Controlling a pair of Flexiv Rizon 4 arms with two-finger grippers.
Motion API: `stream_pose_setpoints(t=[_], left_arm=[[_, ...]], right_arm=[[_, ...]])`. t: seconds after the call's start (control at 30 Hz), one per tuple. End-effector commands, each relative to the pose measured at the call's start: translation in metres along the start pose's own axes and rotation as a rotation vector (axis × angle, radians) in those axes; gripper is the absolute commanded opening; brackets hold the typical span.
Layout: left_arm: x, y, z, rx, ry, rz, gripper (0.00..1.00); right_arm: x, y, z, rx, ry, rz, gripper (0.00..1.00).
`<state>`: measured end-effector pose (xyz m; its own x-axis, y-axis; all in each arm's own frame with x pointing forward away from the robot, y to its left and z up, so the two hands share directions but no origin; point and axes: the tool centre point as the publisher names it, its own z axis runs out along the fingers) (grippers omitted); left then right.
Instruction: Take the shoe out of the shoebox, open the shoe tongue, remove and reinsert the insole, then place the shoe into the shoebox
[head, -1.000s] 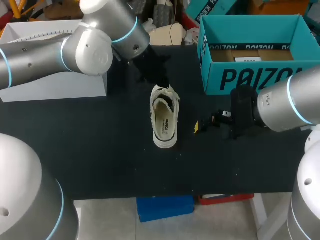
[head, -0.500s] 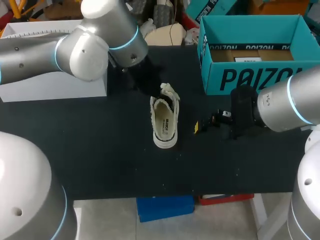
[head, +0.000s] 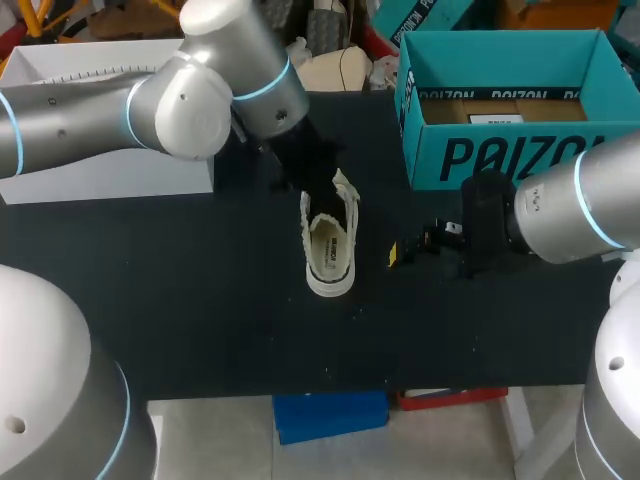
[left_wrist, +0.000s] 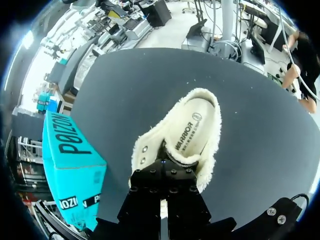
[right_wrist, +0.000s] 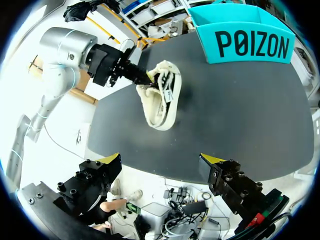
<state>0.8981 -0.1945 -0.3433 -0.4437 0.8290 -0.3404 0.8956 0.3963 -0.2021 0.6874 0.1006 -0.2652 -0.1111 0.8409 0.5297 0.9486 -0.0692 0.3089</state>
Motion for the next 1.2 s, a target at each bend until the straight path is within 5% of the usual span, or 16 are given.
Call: stream_pose_setpoints(t=[0.03,0.17,0.2,0.27,0.3,0.8,0.97,1.13,1.2], left_arm=[[0.021,-0.008,-0.053,-0.032,-0.001,-0.057,0.00],[0.032,-0.008,-0.082,-0.078,-0.025,-0.102,0.00],[0.037,-0.010,-0.088,-0.087,-0.020,-0.110,0.11],[0.050,-0.013,-0.097,-0.105,0.025,-0.152,0.44],[0.057,-0.016,-0.100,-0.120,0.062,-0.157,1.00],[0.057,-0.016,-0.100,-0.120,0.062,-0.157,1.00],[0.041,-0.013,-0.101,-0.052,-0.038,-0.603,1.00],[0.049,-0.005,-0.115,-0.027,-0.086,-0.848,1.00],[0.057,-0.005,-0.122,0.038,-0.059,-0.895,1.00]], right_arm=[[0.001,0.000,0.001,0.000,-0.001,0.000,1.00],[0.001,0.000,0.001,0.000,-0.001,0.000,1.00],[0.001,0.000,0.001,0.000,-0.001,0.000,1.00],[0.001,0.000,0.001,0.000,-0.001,0.000,1.00],[0.001,0.000,0.001,0.000,-0.001,0.000,1.00],[0.001,0.000,0.001,0.000,-0.001,0.000,1.00],[0.001,0.000,0.001,0.000,-0.001,0.000,1.00],[0.001,0.000,0.001,0.000,-0.001,0.000,1.00],[0.001,0.000,0.001,0.000,-0.001,0.000,1.00]])
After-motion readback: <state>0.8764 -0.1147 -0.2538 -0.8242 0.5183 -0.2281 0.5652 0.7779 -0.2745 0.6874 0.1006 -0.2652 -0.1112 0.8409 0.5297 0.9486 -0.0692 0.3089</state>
